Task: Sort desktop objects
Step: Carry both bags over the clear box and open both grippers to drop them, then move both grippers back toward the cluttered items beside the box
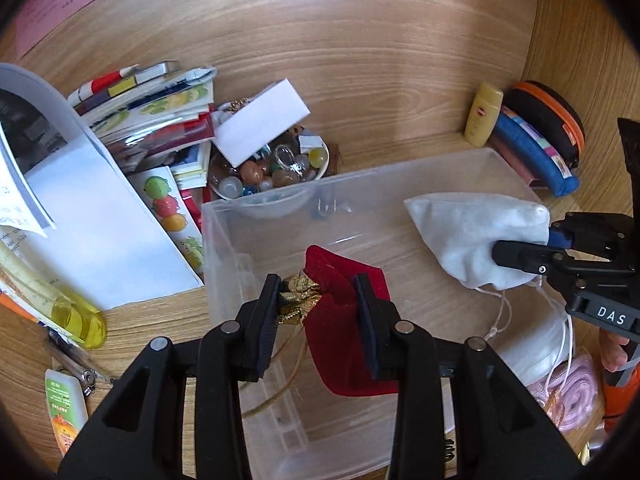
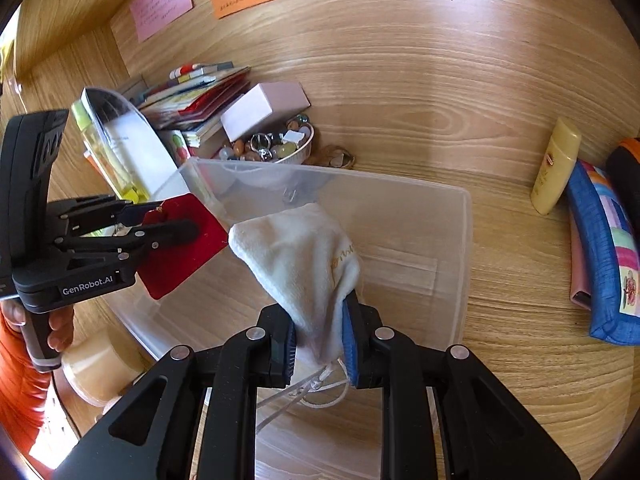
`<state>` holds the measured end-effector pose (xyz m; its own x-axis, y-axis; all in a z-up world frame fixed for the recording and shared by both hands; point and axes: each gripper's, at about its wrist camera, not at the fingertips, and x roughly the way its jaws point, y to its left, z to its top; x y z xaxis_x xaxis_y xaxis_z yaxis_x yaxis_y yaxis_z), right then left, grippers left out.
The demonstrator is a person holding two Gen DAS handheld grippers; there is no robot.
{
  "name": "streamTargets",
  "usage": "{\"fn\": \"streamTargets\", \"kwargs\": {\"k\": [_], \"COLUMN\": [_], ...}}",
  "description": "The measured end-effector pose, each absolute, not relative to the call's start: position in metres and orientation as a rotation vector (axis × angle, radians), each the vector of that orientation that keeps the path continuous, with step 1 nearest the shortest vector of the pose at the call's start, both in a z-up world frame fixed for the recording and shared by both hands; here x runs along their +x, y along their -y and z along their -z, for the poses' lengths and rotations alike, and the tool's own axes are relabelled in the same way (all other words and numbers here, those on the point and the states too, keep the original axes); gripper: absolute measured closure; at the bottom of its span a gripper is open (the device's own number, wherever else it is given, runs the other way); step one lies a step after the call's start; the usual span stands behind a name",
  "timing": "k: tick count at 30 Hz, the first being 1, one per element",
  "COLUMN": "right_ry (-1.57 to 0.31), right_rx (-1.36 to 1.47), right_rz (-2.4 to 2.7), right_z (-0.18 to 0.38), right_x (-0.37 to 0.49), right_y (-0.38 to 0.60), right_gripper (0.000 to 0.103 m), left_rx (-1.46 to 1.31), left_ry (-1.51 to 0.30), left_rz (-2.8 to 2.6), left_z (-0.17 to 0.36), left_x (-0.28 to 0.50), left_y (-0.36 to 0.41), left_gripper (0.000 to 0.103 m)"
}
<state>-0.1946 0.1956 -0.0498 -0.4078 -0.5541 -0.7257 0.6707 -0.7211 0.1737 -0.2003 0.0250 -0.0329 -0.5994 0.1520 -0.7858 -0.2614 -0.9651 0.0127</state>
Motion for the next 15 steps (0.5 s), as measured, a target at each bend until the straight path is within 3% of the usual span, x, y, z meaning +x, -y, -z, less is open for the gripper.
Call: {"fn": "streamTargets", "kwargs": {"k": [5, 11, 15], "right_ry": [-0.215, -0.218, -0.191], "right_rx": [1.030, 1.034, 1.040], "right_rz": [2.150, 2.152, 2.145], "right_z": [0.051, 0.050, 0.050], "right_x": [-0.191, -0.188, -0.190], "right_y": [-0.194, -0.193, -0.195], "right_gripper": [0.083, 0.081, 0.081], "left_rx": [-1.318, -1.336, -1.317], "left_ry": [-0.231, -0.239, -0.246], "left_rz": [-2.579, -2.589, -2.614], "left_z": [0.039, 0.041, 0.037], "left_x": [-0.203, -0.203, -0.199], "left_y": [-0.033, -0.037, -0.038], "left_gripper": [0.065, 0.042, 0.040]}}
